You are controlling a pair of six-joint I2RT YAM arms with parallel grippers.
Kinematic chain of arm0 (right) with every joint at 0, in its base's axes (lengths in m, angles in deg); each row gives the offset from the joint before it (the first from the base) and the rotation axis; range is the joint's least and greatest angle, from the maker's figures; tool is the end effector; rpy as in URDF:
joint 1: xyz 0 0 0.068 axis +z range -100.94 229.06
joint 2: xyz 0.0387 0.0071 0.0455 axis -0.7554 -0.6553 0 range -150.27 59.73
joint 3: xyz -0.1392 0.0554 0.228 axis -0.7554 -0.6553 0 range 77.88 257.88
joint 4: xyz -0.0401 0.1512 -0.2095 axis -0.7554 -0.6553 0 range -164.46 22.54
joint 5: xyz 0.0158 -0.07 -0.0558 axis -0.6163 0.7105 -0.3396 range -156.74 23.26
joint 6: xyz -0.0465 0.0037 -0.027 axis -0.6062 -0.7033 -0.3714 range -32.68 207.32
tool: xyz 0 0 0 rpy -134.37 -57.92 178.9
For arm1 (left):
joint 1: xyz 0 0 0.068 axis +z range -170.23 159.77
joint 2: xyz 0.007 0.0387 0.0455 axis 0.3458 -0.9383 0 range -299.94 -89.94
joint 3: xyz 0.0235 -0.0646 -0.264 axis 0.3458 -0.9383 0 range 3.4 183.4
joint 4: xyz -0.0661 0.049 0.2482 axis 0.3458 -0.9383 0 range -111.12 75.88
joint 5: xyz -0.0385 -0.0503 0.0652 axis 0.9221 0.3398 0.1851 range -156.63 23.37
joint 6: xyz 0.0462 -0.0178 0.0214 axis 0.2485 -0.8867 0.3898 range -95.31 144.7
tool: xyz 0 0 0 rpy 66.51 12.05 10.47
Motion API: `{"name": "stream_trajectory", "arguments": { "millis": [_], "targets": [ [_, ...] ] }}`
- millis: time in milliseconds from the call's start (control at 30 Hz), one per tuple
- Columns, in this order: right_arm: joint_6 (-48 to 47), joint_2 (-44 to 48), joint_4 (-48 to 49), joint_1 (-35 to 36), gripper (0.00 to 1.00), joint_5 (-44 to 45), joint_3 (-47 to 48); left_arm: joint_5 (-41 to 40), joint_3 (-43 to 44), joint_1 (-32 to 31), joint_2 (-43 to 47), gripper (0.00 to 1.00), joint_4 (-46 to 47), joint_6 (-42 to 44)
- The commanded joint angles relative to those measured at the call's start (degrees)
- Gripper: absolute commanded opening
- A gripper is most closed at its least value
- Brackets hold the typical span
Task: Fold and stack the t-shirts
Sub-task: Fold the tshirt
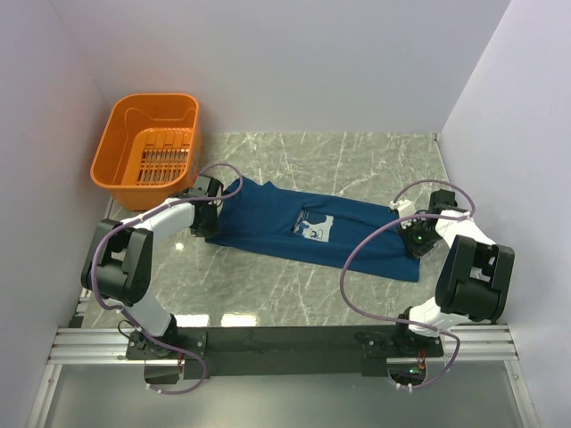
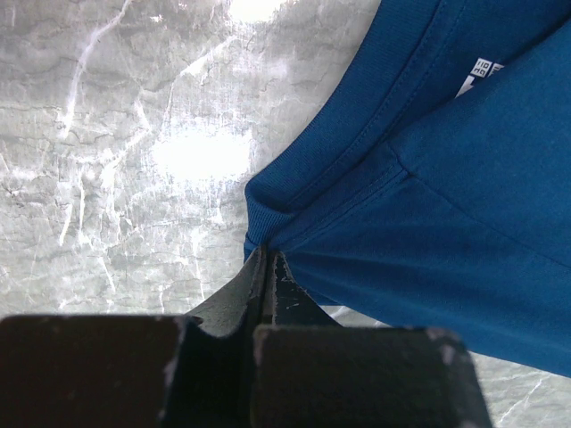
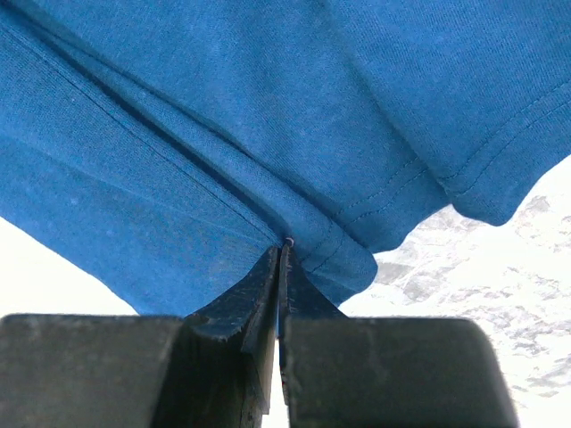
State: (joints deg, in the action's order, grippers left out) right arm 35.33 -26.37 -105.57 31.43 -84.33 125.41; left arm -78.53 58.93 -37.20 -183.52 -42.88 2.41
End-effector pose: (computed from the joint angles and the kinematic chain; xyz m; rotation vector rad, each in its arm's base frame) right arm 0.2472 -0.0673 0.1661 -0.8667 2.6340 0.1672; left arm 0.2980 -0.0831 0.1732 -0.1824 2.6856 0.0786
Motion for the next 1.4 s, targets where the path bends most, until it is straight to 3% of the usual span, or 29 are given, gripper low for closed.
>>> {"name": "stream_trajectory", "arguments": {
  "millis": [0, 533, 1133, 1267, 1300, 1333, 1367],
  "targets": [
    [0.5, 0.2, 2.0, -0.4, 0.06, 0.2, 1.3, -2.2, 0.3, 0.1, 1.2, 0.01, -0.3, -0.6],
    [1.2, 1.0, -0.1, -0.5, 0.06, 0.3, 3.6, -2.0, 0.5, -1.0, 8.2, 0.01, -7.5, -3.4],
    [-0.9, 0.2, -5.8, -0.6, 0.04, -1.0, 9.4, -1.4, -1.3, -1.0, 4.2, 0.01, -9.7, -3.3],
    [0.5, -2.7, -5.5, -0.2, 0.08, -2.1, 10.1, -0.6, -0.4, -1.0, 1.0, 0.01, -9.3, -2.8],
    [0.7, -3.2, -5.3, -0.1, 0.09, -2.1, 10.1, -0.3, -0.3, -1.0, 0.6, 0.02, -9.1, -2.6],
    [0.8, -3.5, -5.2, 0.0, 0.12, -2.0, 10.0, 0.3, 0.0, -1.0, 0.4, 0.12, -9.2, -2.5],
    [1.4, -4.0, -4.7, 0.1, 0.21, -1.7, 9.9, 0.5, 0.2, -1.0, 0.5, 0.18, -9.3, -2.4]
  ]
}}
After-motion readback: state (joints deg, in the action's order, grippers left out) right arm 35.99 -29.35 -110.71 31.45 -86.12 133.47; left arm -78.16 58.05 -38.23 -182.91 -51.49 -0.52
